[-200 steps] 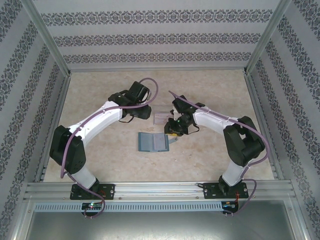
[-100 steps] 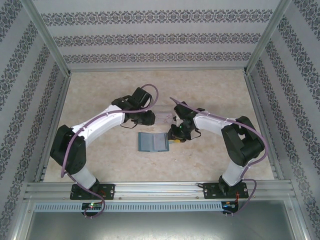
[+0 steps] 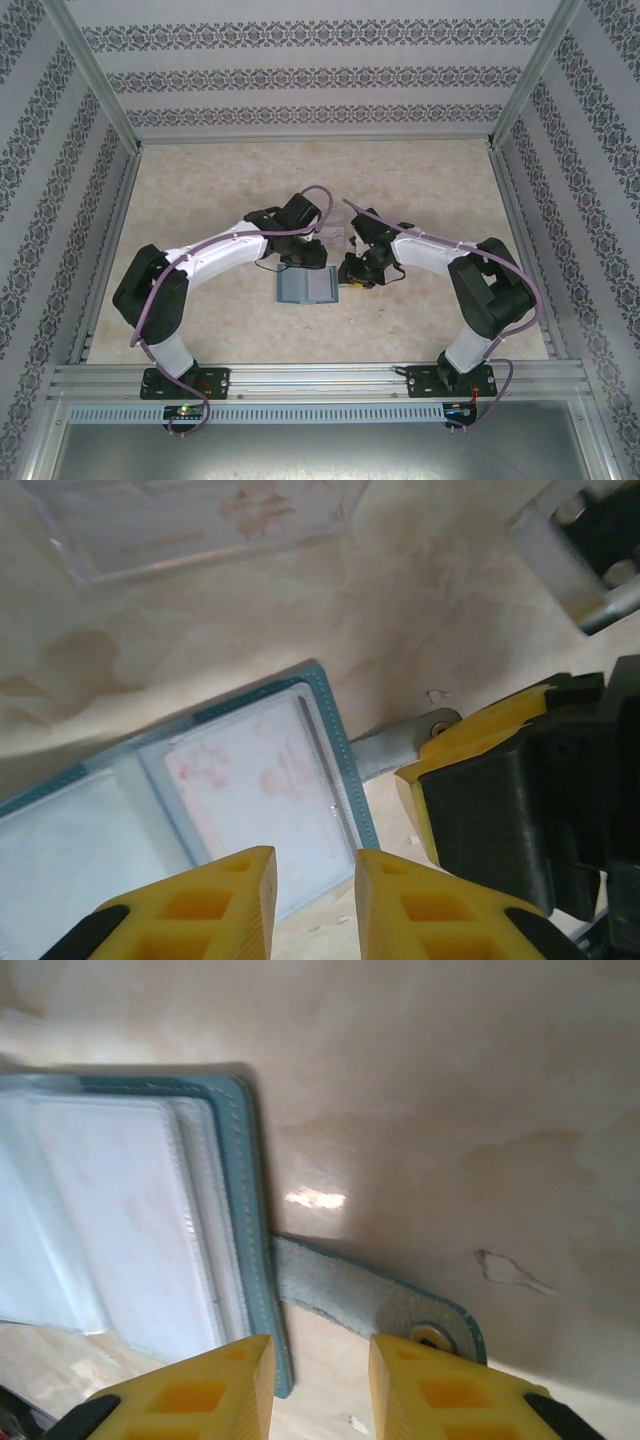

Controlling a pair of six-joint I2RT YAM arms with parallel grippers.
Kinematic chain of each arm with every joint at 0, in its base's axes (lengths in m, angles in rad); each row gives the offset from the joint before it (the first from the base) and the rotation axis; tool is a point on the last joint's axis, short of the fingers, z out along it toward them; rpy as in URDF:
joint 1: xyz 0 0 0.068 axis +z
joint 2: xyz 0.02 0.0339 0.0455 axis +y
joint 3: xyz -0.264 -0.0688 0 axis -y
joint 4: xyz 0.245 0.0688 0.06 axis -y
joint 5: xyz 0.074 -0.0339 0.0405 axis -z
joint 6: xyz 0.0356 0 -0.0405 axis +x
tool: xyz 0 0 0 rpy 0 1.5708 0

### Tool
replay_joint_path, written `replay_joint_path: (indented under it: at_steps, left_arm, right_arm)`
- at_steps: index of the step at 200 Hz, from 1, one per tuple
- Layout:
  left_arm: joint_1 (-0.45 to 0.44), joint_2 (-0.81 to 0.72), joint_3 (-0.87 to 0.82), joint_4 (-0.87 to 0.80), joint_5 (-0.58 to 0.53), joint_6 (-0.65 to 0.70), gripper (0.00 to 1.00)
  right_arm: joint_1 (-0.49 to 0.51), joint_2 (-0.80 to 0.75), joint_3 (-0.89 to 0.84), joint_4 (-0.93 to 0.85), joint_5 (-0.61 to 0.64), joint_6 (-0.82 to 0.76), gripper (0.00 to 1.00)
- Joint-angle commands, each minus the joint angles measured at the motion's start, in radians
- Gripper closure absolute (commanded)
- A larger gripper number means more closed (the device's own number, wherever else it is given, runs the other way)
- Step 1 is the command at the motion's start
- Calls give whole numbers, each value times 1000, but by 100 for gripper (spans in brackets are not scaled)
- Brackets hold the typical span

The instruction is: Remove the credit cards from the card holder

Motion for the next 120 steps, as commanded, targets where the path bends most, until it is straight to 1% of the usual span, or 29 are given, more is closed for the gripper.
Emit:
replay_joint_path:
  at_steps: [1, 21, 58, 94, 120]
  left_arm:
    - [-21, 25, -21, 53, 31, -43, 74]
    - [-28, 36, -29, 66, 34, -56, 74]
    - [-31, 42, -39, 72, 36, -70, 74]
    - [-36, 52, -33, 65, 39, -78, 74]
    - [-44, 73, -24, 62, 46, -80, 74]
  right_arm:
    - [10, -25, 14, 38, -26, 20, 69]
    - [7, -2, 45, 28, -18, 11, 69]
    - [3, 52, 85, -25, 44, -14, 70]
    - [0, 80, 62, -22, 46, -17, 70]
    - [2, 70, 37, -14, 46, -10, 70]
